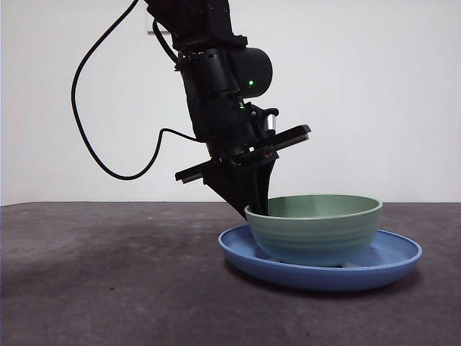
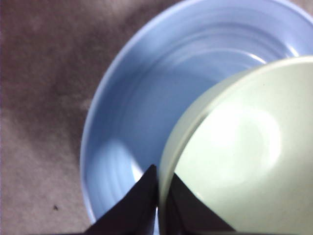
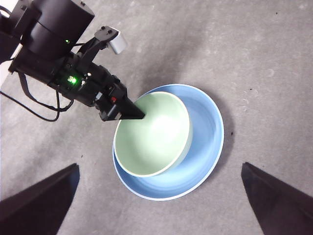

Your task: Place the green bowl on the blue plate

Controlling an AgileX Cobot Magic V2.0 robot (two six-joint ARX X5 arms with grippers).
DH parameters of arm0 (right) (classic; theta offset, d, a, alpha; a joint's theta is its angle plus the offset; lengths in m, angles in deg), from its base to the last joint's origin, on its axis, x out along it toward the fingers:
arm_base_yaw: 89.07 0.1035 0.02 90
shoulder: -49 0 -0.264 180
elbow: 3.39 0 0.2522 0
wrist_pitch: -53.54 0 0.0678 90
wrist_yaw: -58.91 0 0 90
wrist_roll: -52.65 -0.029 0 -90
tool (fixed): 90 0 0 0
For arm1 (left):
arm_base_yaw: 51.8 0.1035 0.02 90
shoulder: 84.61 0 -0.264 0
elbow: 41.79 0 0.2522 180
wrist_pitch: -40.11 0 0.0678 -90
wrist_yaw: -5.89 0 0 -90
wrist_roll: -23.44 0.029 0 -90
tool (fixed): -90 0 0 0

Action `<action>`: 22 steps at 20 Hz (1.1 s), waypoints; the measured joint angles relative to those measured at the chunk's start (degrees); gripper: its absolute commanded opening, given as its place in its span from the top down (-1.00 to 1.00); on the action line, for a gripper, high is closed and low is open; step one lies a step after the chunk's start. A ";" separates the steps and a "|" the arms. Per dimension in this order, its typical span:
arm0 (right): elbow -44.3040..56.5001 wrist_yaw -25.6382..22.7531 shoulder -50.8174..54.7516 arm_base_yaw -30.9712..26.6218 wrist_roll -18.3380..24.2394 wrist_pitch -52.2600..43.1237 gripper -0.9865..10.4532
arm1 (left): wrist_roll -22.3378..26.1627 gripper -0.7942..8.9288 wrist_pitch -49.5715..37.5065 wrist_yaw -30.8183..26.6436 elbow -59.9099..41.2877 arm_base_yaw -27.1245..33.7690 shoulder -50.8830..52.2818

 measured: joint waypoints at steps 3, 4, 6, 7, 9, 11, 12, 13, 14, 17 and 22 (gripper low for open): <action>0.00 0.00 0.00 0.00 0.00 0.00 -0.32 | 0.00 0.64 0.55 0.00 0.00 0.00 0.00; 0.00 0.00 0.00 0.00 0.00 0.00 -0.32 | 0.00 0.62 0.96 0.00 0.04 0.02 0.00; 0.00 0.00 0.00 0.00 0.00 0.00 -0.32 | 0.00 0.47 1.33 0.00 0.48 0.22 0.00; 0.00 -0.02 0.00 0.00 -0.02 0.00 -0.32 | 0.00 0.33 1.42 0.00 0.96 0.39 0.00; 0.00 0.00 0.00 0.00 -0.02 0.00 -0.32 | 0.00 0.08 3.13 0.00 2.60 0.92 0.00; 0.00 0.00 0.00 0.00 0.00 0.00 -0.32 | 0.28 -0.03 5.95 0.00 4.70 1.38 0.02; 0.00 0.00 0.00 0.00 0.00 0.00 -0.32 | 0.74 -0.06 7.80 0.00 5.75 1.53 0.24; 0.00 0.00 0.00 0.00 0.00 0.00 -0.32 | 1.53 -0.08 9.01 0.00 6.40 1.57 0.83; 0.00 0.00 0.00 0.00 -0.02 0.00 -0.32 | 2.16 -0.08 9.92 -0.02 6.58 1.57 2.21; 0.00 0.00 0.00 0.00 -0.02 0.00 -0.32 | 4.00 -0.08 10.71 -0.07 6.95 1.73 9.51; 0.00 0.00 0.00 0.00 0.00 0.00 -0.32 | 6.40 -0.15 16.37 -0.15 7.54 3.19 21.46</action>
